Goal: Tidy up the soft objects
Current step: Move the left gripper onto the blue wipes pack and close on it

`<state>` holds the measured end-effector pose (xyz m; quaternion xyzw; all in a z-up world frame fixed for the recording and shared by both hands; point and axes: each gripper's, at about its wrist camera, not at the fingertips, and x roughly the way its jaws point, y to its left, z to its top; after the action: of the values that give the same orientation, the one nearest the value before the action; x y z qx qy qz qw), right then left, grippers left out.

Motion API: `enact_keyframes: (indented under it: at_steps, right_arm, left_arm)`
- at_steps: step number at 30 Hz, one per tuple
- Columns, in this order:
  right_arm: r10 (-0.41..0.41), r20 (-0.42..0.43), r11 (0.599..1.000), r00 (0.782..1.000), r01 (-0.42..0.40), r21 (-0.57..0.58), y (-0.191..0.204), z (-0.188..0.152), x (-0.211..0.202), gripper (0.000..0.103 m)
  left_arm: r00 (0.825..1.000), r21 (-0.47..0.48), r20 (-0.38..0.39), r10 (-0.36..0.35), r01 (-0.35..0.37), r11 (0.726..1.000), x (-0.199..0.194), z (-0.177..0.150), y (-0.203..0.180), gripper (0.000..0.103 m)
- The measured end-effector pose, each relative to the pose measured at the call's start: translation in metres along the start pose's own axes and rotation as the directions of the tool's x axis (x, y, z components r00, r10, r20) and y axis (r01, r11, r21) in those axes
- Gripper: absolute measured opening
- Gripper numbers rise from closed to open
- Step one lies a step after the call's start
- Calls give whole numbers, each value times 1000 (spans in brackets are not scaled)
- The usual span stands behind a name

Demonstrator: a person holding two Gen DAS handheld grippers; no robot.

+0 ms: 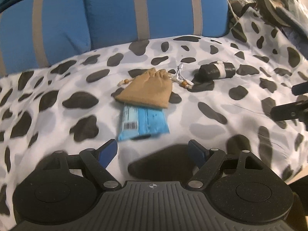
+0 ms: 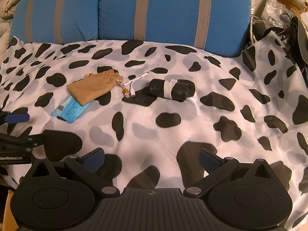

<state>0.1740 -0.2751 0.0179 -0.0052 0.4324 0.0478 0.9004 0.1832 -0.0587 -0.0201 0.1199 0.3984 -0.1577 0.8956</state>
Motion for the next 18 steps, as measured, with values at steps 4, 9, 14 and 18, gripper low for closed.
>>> enact_keyframes:
  at_steps: [4, 9, 14, 18]
  right_arm:
    - [24, -23, 1000, 999, -24, 16, -5, 9, 8, 103]
    - [41, -32, 999, 999, -40, 26, -8, 12, 11, 103]
    - [57, -36, 998, 998, -55, 40, -11, 12, 11, 103]
    - [69, -43, 997, 997, -67, 40, -11, 12, 12, 103]
  left_arm:
    - [1000, 26, 1, 12, -12, 1000, 20, 14, -1, 80]
    - [998, -23, -61, 11, -13, 1000, 50, 27, 8, 80]
    - [991, -64, -130, -1, -7, 998, 75, 35, 14, 80]
    - [984, -101, -175, 6, -25, 995, 90, 37, 21, 80]
